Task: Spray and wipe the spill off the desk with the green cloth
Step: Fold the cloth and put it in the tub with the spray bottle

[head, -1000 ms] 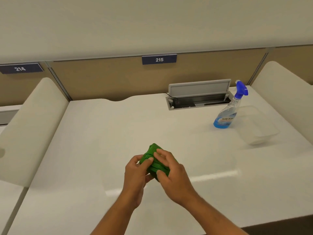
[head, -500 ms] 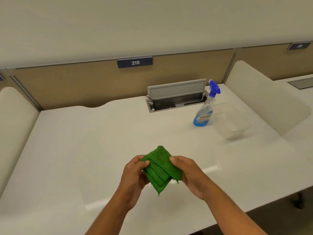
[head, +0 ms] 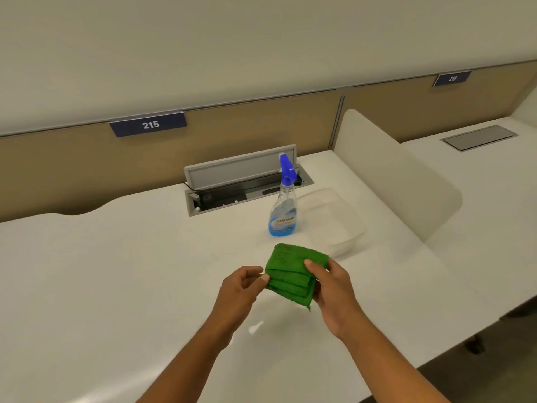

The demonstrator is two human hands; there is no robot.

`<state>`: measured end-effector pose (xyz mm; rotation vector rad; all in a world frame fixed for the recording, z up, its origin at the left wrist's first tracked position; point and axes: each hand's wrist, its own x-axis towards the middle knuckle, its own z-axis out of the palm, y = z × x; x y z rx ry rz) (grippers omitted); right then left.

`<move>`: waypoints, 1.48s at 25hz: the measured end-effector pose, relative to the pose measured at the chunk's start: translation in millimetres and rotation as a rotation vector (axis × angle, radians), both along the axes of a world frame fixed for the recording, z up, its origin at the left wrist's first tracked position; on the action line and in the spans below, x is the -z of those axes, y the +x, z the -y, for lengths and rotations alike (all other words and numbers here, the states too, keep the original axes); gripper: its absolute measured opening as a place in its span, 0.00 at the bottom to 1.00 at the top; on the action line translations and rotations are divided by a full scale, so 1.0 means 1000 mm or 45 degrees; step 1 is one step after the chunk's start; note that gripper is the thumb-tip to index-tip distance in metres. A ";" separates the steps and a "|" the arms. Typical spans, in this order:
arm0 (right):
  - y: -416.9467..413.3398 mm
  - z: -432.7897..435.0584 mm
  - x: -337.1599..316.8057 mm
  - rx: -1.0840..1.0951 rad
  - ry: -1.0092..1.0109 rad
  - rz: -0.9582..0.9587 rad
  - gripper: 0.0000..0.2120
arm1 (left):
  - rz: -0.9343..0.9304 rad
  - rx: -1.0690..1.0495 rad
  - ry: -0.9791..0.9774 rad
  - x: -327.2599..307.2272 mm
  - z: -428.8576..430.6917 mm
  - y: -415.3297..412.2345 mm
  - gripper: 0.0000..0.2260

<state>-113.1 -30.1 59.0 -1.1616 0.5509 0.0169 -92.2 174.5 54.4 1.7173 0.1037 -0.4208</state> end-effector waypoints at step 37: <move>0.154 0.129 0.001 -1.046 -1.960 -0.030 0.34 | 0.306 0.639 1.489 0.085 0.053 0.033 0.33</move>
